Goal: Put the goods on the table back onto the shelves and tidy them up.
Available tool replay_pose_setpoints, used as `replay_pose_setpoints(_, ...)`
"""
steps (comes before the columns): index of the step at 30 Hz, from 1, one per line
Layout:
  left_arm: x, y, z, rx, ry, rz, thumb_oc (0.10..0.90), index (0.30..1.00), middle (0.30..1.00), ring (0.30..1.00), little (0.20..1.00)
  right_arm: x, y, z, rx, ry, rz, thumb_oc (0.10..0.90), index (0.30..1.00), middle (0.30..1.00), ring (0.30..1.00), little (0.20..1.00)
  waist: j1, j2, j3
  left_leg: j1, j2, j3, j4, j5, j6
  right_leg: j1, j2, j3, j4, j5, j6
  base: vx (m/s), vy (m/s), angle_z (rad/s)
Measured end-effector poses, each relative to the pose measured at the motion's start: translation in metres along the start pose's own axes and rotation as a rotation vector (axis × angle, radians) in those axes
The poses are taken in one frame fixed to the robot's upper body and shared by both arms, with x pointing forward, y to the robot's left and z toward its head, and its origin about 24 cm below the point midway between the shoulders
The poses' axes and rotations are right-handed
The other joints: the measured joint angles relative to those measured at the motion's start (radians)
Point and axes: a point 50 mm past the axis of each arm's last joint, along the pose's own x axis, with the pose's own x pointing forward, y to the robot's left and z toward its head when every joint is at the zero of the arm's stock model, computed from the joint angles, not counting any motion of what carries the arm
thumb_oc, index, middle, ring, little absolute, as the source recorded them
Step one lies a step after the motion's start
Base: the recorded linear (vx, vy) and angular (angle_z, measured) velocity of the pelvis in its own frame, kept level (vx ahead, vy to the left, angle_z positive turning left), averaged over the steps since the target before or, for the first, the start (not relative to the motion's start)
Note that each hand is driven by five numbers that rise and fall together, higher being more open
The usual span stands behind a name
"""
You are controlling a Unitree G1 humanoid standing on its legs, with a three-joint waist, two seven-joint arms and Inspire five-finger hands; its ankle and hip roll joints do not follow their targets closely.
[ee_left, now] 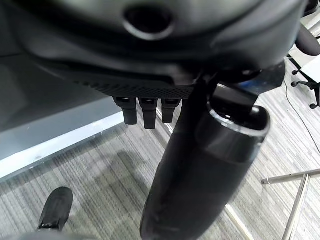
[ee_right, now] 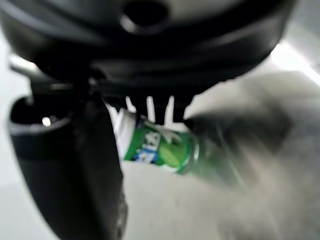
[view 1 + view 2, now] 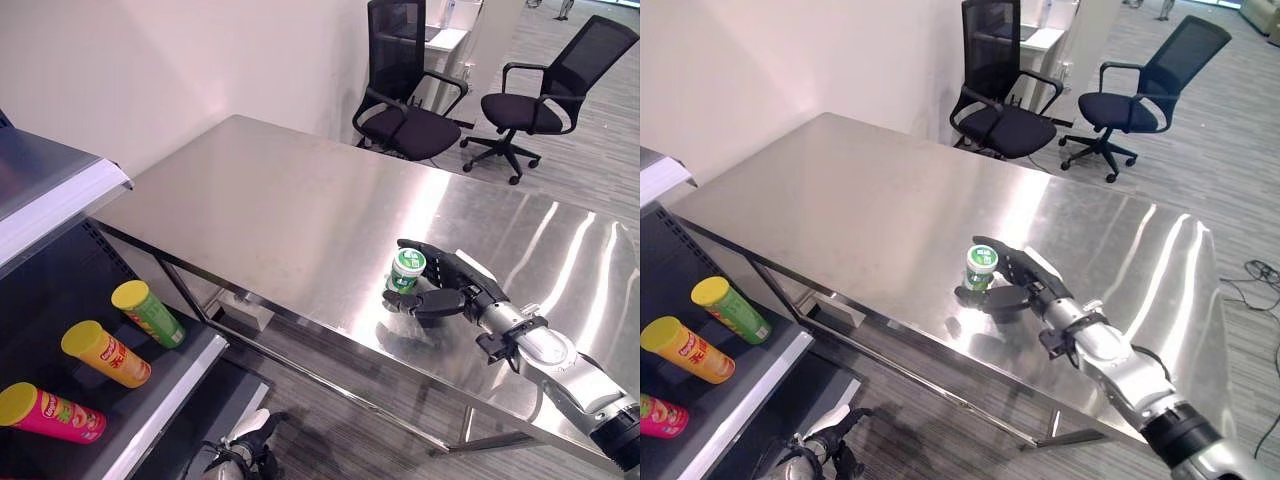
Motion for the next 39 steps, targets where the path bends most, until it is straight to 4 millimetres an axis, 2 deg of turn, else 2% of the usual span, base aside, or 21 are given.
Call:
replay_pose_setpoints(8,0.0,-0.001,0.0,0.003,0.001,-0.003,0.8,0.9,0.9,0.9,0.9,0.007,0.003,0.002,0.02,-0.01,-0.006,0.8,0.9,0.9,0.9,0.9,0.002,-0.002,-0.001,0.002,0.0,0.0,0.0,0.0,0.0,0.002,0.0,0.0,0.0,0.0,0.0,0.0,0.0,0.0)
replay_pose_setpoints(9,0.0,-0.001,0.0,0.003,0.001,-0.003,0.8,0.9,0.9,0.9,0.9,0.008,0.005,0.001,0.027,-0.01,-0.003,0.504,0.455,0.455,0.455,0.455,0.004,-0.002,-0.001,0.002,0.0,0.0,0.0,0.0,0.0,0.002,0.0,0.0,0.0,0.0,0.0,0.03,-0.015,0.0)
replay_pose_setpoints(10,0.0,-0.001,0.0,0.003,0.001,-0.002,0.8,0.9,0.9,0.9,0.9,0.008,0.005,0.001,0.027,-0.009,-0.01,0.4,0.3,0.3,0.3,0.3,0.011,-0.003,-0.001,0.002,0.0,0.0,0.0,0.0,0.0,0.002,0.0,0.0,0.0,0.0,0.0,0.04,-0.014,0.0)
replay_pose_setpoints(14,0.0,0.0,-0.001,0.002,0.003,0.0,0.8,0.9,0.9,0.9,0.9,0.008,0.002,-0.002,0.025,0.004,-0.026,0.4,0.3,0.3,0.3,0.3,0.023,-0.003,-0.001,0.002,0.0,-0.002,0.0,0.0,0.0,0.003,0.0,-0.001,0.0,0.0,0.0,0.0,0.0,0.0)
replay_pose_setpoints(28,-0.001,0.001,-0.003,0.006,0.013,0.002,0.8,0.9,0.9,0.9,0.9,0.008,0.002,-0.006,-0.03,0.006,-0.062,0.4,0.3,0.3,0.3,0.3,0.02,-0.003,-0.001,0.004,0.0,-0.002,0.0,0.0,0.0,0.005,0.0,-0.001,0.0,0.0,0.001,0.0,0.0,0.0)
replay_pose_setpoints(32,-0.001,0.002,-0.005,0.003,0.02,0.007,0.8,0.9,0.9,0.9,0.9,-0.001,-0.003,-0.01,-0.019,0.0,-0.123,0.4,0.3,0.3,0.3,0.3,0.019,-0.003,0.0,0.007,0.0,-0.002,0.0,0.0,0.0,0.007,0.0,0.0,0.0,-0.002,0.002,0.0,0.0,0.0)
replay_pose_setpoints(34,-0.001,0.003,-0.006,-0.002,0.025,0.014,0.8,0.9,0.9,0.9,0.9,-0.009,-0.006,-0.01,-0.035,-0.005,-0.154,0.4,0.3,0.3,0.3,0.3,0.016,-0.003,0.0,0.01,0.0,-0.001,0.0,0.0,0.0,0.008,0.0,0.0,0.0,-0.002,0.002,0.0,-0.018,0.01)
replay_pose_setpoints(35,-0.001,0.004,-0.007,-0.006,0.026,0.019,0.8,0.9,0.9,0.9,0.9,-0.02,-0.008,-0.009,-0.054,-0.02,-0.179,0.4,0.3,0.3,0.3,0.3,0.015,-0.002,0.0,0.01,0.0,-0.003,0.0,0.0,0.0,0.012,0.0,-0.001,0.0,-0.004,0.004,0.0,-0.031,0.02)
replay_pose_setpoints(39,-0.003,0.007,-0.014,-0.03,0.056,0.036,0.8,0.9,0.9,0.9,0.9,-0.037,-0.012,0.014,-0.151,-0.13,-0.238,0.4,0.3,0.3,0.3,0.3,-0.026,0.009,0.002,0.022,0.001,0.004,0.0,-0.001,0.0,0.017,0.0,0.006,0.0,-0.005,0.004,-0.02,-0.043,-0.06)
